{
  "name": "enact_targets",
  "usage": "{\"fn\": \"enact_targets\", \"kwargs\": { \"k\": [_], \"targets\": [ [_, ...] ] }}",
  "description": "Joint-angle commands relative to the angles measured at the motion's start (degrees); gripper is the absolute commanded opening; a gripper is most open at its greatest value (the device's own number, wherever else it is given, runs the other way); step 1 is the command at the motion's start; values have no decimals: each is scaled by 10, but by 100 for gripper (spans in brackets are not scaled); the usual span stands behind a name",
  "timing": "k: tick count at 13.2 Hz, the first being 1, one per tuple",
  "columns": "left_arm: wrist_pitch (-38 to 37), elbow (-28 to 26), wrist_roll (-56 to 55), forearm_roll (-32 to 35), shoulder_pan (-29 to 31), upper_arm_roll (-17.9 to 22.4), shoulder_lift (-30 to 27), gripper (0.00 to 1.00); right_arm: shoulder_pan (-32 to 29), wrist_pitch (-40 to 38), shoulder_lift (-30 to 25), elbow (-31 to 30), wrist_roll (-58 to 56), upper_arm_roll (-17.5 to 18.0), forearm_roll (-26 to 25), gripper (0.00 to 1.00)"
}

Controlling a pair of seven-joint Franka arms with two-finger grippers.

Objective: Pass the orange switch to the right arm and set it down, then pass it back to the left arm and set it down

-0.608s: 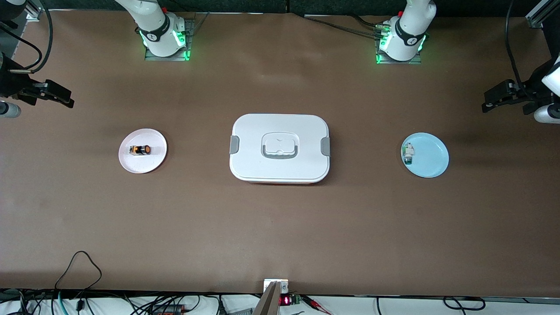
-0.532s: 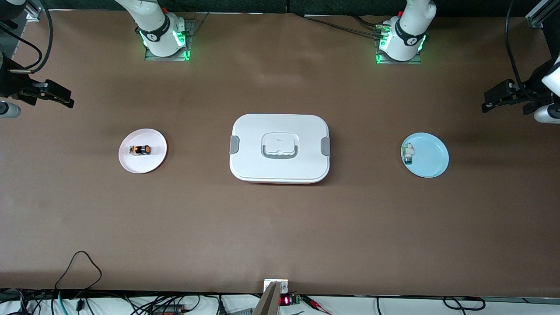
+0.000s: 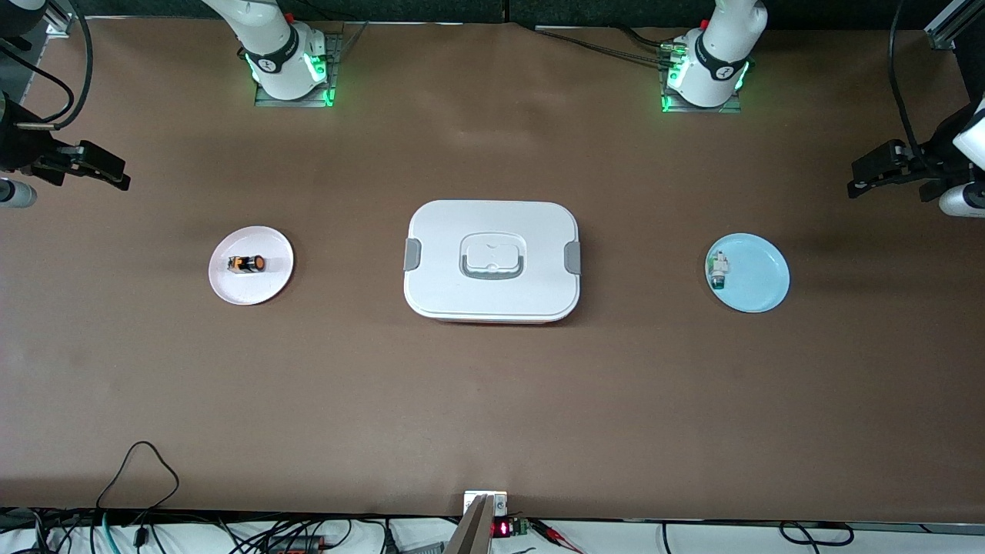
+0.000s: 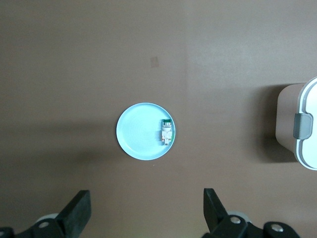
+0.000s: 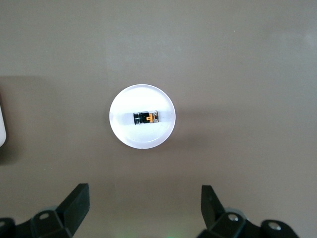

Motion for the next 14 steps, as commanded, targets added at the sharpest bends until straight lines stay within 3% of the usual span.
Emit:
{"fn": "enact_targets", "kwargs": {
  "k": [1,8,14],
  "targets": [
    [-3,2,1,-8,4,-1,-5,100,5,1,14,2,6,0,4,100],
    [-3,3,1,-8,4,-1,-5,100,17,-18,38,0,16,2,0,100],
    [-3,3,2,-8,4,-1,-5,100,18,40,81,1,32,1,9,100]
  ]
}}
